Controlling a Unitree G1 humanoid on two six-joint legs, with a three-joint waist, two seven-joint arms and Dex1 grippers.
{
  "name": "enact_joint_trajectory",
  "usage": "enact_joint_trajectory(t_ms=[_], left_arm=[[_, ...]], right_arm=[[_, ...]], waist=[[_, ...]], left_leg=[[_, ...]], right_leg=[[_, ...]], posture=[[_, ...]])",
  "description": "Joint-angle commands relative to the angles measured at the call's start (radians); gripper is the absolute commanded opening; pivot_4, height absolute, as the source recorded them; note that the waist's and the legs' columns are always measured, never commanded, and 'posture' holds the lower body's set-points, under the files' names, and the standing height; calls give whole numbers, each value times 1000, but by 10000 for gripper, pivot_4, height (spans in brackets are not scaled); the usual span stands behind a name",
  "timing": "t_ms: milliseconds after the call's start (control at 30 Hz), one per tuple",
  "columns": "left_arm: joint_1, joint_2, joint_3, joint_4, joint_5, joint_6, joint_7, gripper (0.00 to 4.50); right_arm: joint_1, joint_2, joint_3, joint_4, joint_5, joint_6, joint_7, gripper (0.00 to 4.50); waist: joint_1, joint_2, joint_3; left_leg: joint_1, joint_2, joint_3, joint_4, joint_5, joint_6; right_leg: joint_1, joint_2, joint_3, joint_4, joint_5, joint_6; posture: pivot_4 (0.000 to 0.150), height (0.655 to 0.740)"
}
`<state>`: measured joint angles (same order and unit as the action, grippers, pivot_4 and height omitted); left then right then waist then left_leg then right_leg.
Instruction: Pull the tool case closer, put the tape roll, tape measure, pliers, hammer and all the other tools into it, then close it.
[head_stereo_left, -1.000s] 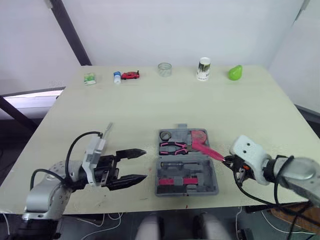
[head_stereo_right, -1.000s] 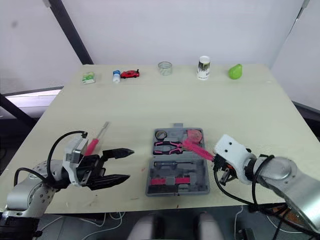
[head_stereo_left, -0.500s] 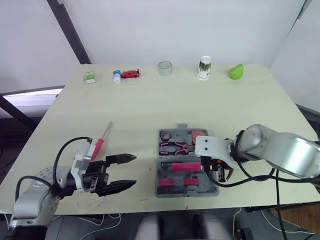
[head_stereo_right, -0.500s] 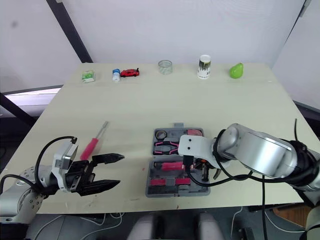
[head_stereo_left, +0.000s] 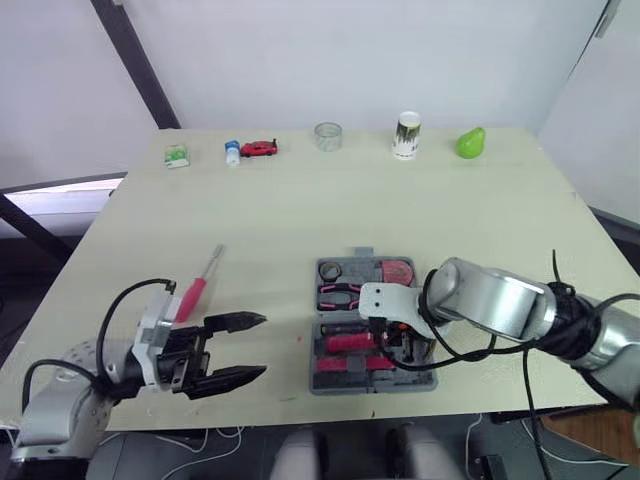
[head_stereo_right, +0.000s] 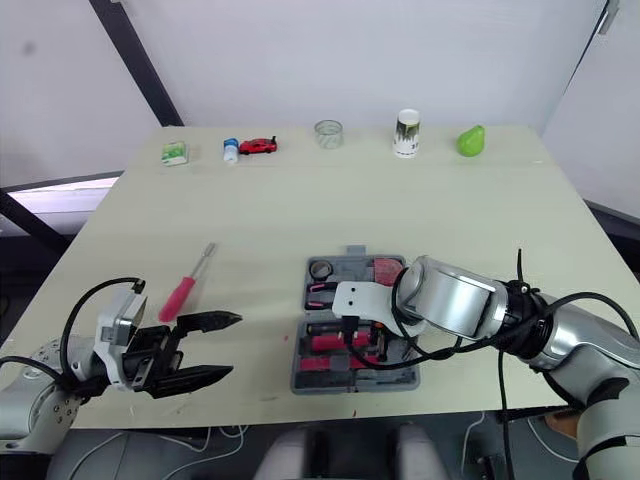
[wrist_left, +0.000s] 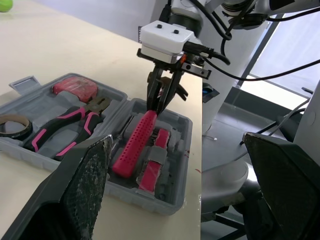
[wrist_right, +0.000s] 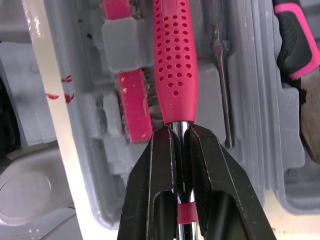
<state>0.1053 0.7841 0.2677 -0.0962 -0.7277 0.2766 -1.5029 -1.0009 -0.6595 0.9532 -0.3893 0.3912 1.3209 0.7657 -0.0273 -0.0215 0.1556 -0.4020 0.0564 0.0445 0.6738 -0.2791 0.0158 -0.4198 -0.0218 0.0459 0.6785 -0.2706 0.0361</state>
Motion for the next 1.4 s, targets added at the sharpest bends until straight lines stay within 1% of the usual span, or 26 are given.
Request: enact_joint_trajectory(t_ms=[33, 333, 767, 1133, 1267, 1300, 1333, 1400], left_arm=[[2, 22, 35, 11, -1, -19, -28, 45000], [26, 45, 64, -1, -10, -13, -32, 45000], [56, 54, 86, -23, -15, -2, -26, 45000], [74, 54, 104, -38, -15, 2, -23, 45000], [74, 54, 104, -39, -15, 3, -21, 45000], [75, 54, 105, -39, -15, 3, -21, 45000], [75, 53, 105, -39, -15, 2, -20, 45000], [75, 54, 105, -40, -16, 3, -21, 45000]], right_arm=[[13, -4, 2, 1, -31, -26, 9, 514], [13, 26, -15, 10, -49, -53, 38, 514], [-1, 90, -3, 70, -99, -107, 75, 514], [10, 112, -6, 102, -140, -140, 112, 514], [21, 125, -16, 116, -155, -153, 107, 17753], [26, 127, -21, 118, -158, -156, 102, 23121], [31, 128, -26, 120, -160, -155, 100, 24681], [39, 128, -38, 119, -158, -152, 100, 24681]], waist=[[-2, 0, 0], [-15, 0, 0], [-15, 0, 0], [-16, 0, 0], [-15, 0, 0], [-14, 0, 0], [-14, 0, 0], [-14, 0, 0]], left_leg=[[0, 0, 0, 0, 0, 0], [0, 0, 0, 0, 0, 0], [0, 0, 0, 0, 0, 0], [0, 0, 0, 0, 0, 0], [0, 0, -1, 0, 0, 0], [0, 0, -1, 0, 0, 0], [0, 0, -1, 0, 0, 0], [0, 0, 0, 0, 0, 0]], right_leg=[[0, 0, 0, 0, 0, 0], [0, 0, 0, 0, 0, 0], [0, 0, 0, 0, 0, 0], [0, 0, 0, 0, 0, 0], [0, 0, -1, 1, 0, 0], [0, 0, -1, 1, 0, 0], [0, 0, -1, 0, 0, 0], [0, -1, -1, 0, 0, 0]], posture=[[1500, 7400], [1500, 7400], [1500, 7400], [1500, 7400], [1500, 7400], [1500, 7400], [1500, 7400], [1500, 7400]])
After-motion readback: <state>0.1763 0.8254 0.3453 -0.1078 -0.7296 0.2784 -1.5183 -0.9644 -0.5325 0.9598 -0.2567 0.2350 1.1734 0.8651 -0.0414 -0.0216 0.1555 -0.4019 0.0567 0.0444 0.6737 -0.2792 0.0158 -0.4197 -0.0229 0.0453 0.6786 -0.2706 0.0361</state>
